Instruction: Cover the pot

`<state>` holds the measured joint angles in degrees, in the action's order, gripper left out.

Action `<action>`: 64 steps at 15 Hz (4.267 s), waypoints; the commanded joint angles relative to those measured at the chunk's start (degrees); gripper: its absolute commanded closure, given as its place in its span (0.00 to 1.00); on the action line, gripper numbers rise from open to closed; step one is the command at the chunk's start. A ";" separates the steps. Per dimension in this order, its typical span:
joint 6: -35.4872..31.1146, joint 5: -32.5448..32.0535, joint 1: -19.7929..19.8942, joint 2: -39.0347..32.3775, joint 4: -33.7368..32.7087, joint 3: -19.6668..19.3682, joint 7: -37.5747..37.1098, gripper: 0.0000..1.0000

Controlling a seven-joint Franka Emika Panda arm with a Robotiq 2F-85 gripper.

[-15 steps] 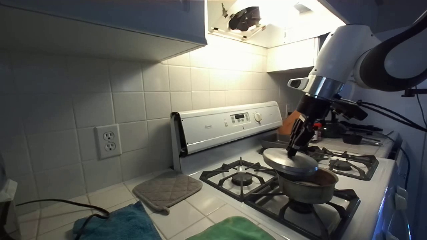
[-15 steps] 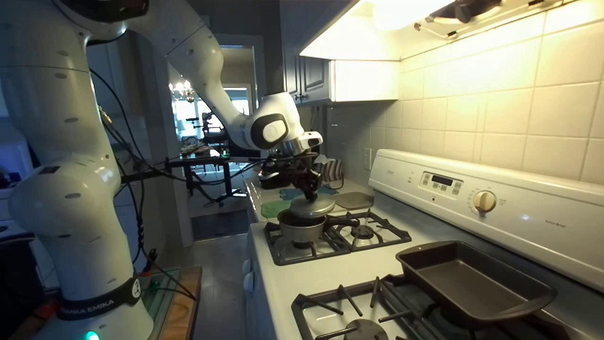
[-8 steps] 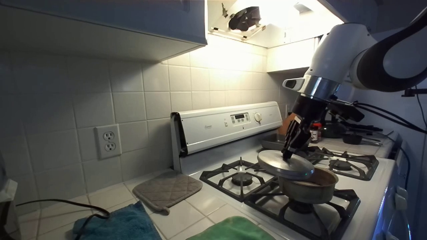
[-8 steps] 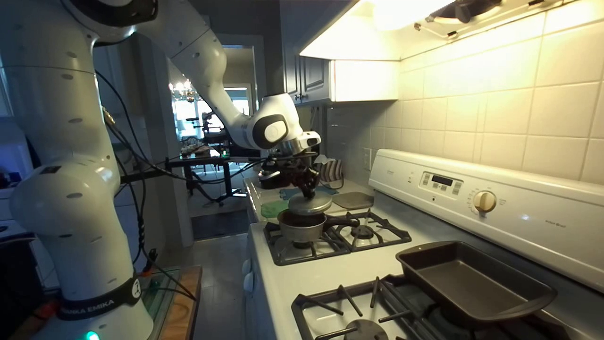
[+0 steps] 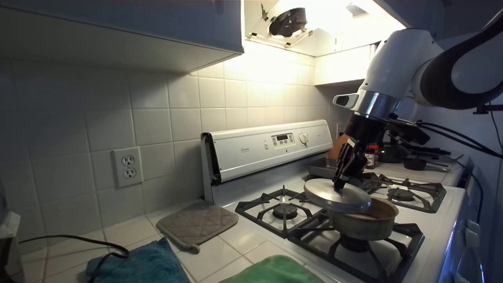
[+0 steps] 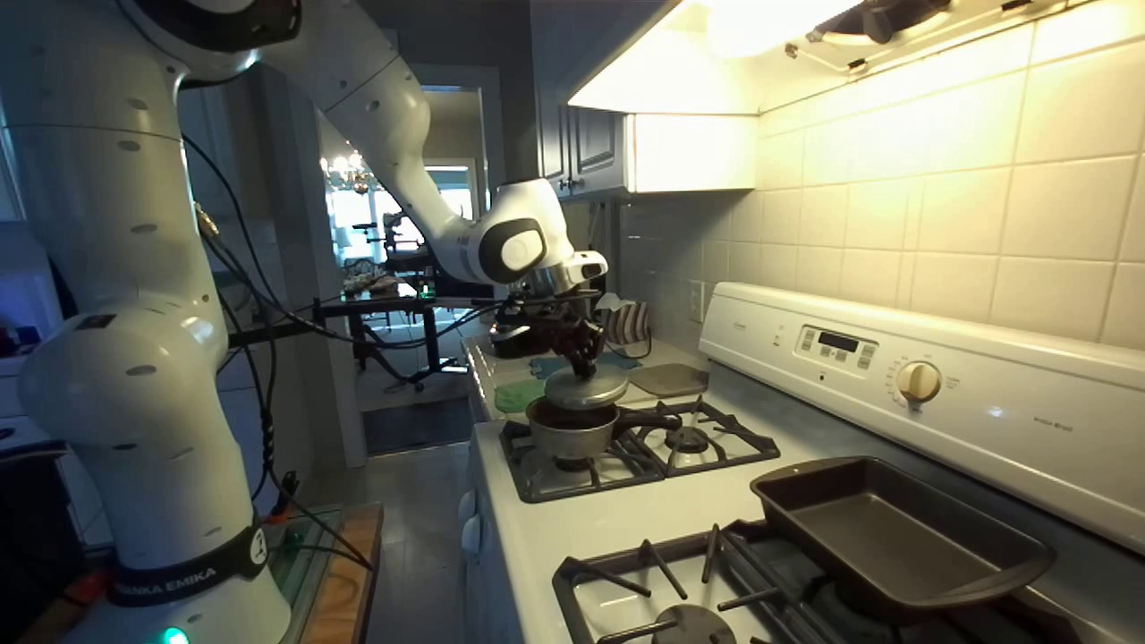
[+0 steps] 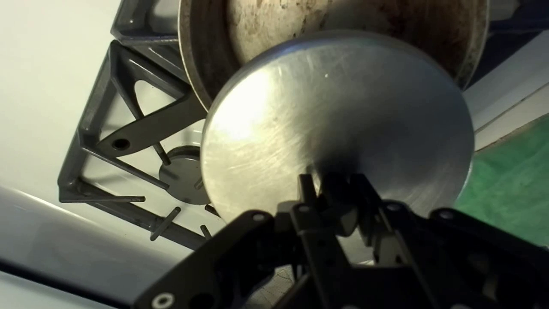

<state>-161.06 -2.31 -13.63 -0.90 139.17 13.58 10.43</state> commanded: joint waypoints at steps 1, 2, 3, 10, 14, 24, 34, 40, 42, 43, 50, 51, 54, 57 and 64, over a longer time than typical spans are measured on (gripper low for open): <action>2.46 2.50 -0.32 -0.69 -1.58 0.57 0.21 0.94; 2.81 3.10 -0.36 -0.69 -1.60 0.65 0.18 0.94; 3.32 3.58 -0.39 -0.62 -1.62 0.74 -0.04 0.94; 5.22 4.33 -0.07 -0.84 -1.84 0.63 -0.52 0.94; 5.83 4.79 0.19 -1.01 -1.46 0.38 -0.67 0.94; 6.71 6.16 0.21 0.32 -0.44 0.43 -1.92 0.94; 9.96 6.78 0.00 2.51 0.76 0.33 -5.25 0.94; 10.70 5.87 0.24 4.09 2.20 -0.01 -7.81 0.94; 10.44 6.33 0.40 4.08 2.56 -0.25 -7.76 0.94; 10.23 6.50 0.46 4.11 2.80 -0.39 -7.69 0.94; 10.36 6.84 0.99 4.65 3.97 -1.23 -7.27 0.94; 10.38 6.85 1.02 4.71 4.10 -1.32 -7.29 0.94; 10.30 7.03 1.07 4.75 4.39 -1.61 -7.03 0.94; 10.12 6.85 1.19 4.76 4.50 -1.85 -7.11 0.94; 10.37 7.25 1.28 4.38 4.14 -1.98 -6.61 0.94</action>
<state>-151.64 4.03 -12.51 1.96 142.35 11.70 3.98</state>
